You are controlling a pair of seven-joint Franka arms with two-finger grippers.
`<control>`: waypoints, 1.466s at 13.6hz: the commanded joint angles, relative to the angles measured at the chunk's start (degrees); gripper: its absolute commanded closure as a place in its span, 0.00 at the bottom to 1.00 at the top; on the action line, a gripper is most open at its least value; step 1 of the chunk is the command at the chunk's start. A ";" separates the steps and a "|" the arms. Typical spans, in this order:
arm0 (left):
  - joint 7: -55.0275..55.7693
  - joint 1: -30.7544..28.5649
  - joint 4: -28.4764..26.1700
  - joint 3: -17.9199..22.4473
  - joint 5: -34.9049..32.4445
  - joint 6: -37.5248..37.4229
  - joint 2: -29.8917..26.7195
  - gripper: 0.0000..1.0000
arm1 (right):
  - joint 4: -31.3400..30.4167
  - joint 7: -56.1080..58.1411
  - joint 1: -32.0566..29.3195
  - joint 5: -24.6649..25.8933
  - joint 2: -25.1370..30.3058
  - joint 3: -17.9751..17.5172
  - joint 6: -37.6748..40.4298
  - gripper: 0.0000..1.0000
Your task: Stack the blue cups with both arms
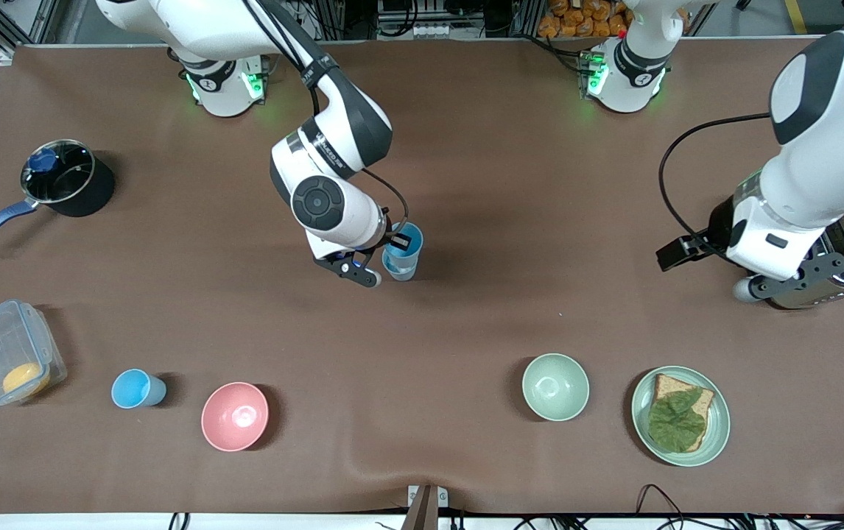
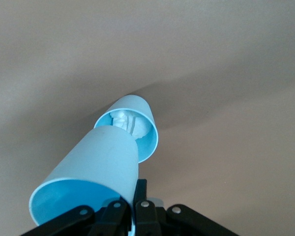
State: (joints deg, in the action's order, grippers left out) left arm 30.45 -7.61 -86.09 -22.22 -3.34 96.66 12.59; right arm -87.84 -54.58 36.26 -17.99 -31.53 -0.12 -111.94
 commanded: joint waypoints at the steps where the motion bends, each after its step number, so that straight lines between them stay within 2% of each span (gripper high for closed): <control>1: -2.32 -1.35 -1.80 -0.90 -0.79 -2.00 -3.80 0.00 | 0.13 -1.32 0.38 0.50 0.15 0.65 0.49 1.00; 6: -8.39 -1.18 -3.73 0.59 -0.70 -2.71 -7.93 0.00 | -0.14 -1.58 0.65 1.29 -1.34 0.56 0.32 1.00; 9: -15.23 0.83 -4.79 6.29 -0.26 -2.62 -10.21 0.00 | -0.14 -2.72 1.70 1.82 -2.39 0.65 -0.99 1.00; 11: -16.04 3.73 -6.02 9.90 0.00 -2.62 -11.53 0.00 | -0.06 -2.73 1.62 2.00 -2.57 0.65 -0.83 1.00; 12: -16.13 4.26 -6.11 10.70 0.00 -2.62 -11.88 0.00 | 0.12 -2.81 1.01 2.35 -2.57 0.65 -0.56 0.83; 13: -16.13 4.44 -6.11 10.79 0.00 -2.62 -11.98 0.00 | 0.12 -3.42 0.57 2.26 -2.40 0.65 -0.21 0.03; 17: -16.22 3.92 -5.93 10.70 0.09 -2.88 -11.98 0.00 | 0.38 -2.38 -1.19 2.44 0.58 0.74 1.80 0.00; 20: -16.13 3.83 -5.76 10.44 0.27 -2.88 -11.89 0.00 | 0.38 6.64 -7.67 2.44 5.84 0.74 9.26 0.00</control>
State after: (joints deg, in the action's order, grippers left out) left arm 15.10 -3.83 -90.70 -11.98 -3.34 94.10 2.23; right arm -86.32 -53.07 33.74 -16.40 -30.53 1.49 -107.04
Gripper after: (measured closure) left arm 0.000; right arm 0.150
